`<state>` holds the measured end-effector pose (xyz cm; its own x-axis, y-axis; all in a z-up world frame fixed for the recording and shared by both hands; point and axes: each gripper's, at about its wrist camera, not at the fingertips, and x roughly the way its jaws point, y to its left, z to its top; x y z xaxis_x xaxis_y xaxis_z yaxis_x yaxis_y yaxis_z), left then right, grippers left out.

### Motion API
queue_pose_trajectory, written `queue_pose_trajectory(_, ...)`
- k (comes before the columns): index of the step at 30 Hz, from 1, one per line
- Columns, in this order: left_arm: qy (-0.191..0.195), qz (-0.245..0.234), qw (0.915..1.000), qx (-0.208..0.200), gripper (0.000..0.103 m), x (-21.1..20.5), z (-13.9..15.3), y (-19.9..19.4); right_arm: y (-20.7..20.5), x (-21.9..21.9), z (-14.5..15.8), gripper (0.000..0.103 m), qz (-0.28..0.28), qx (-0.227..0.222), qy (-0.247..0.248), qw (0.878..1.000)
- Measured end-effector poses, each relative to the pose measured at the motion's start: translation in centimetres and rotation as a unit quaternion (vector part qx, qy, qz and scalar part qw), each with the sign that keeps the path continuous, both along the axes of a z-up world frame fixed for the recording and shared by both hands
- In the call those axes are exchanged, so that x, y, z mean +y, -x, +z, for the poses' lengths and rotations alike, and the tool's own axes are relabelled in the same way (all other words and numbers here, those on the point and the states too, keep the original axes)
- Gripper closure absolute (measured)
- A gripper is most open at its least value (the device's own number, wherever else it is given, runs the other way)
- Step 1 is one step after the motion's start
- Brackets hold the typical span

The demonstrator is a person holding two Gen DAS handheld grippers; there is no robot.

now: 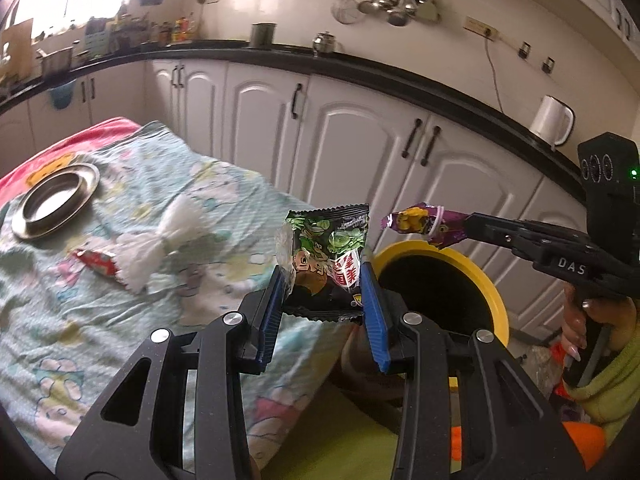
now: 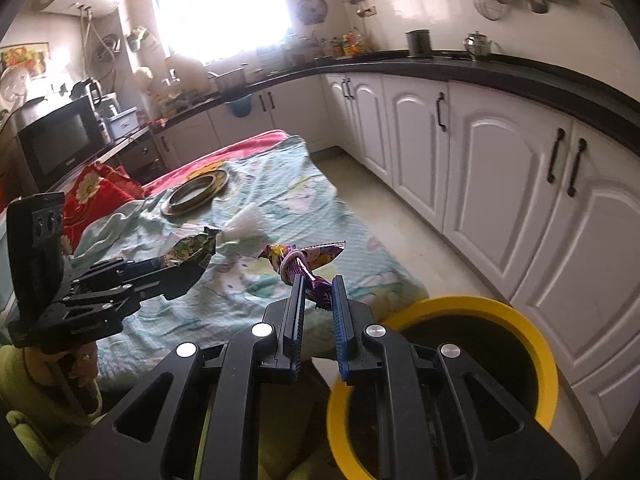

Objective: Collect trash
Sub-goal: 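Carry the green snack bag and purple wrapper over the yellow-rimmed bin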

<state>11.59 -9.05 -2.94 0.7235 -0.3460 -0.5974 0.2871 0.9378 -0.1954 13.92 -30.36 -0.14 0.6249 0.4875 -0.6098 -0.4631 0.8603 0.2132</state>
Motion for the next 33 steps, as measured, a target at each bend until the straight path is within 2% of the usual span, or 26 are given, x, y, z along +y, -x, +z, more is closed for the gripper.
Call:
queue_pose_trajectory(15,-0.017,-0.070,0.9974,0.004,0.073,-6.6,-0.6,-1.3,0.8,-6.3,-1.9,0.090,-0.083,0.005,0.007,0.997)
queue_pose_trajectory(27,-0.026,-0.112,0.9927,0.036,0.073,-10.9,-3.3,-1.7,1.3,-11.3,-4.7,0.090,-0.136,0.033,0.002,0.990)
queue_pose_trajectory(33,-0.045,-0.141,0.9878,0.047,0.073,-13.3,-4.8,-1.6,1.5,-12.7,-5.8,0.090,-0.147,0.049,-0.004,0.988)
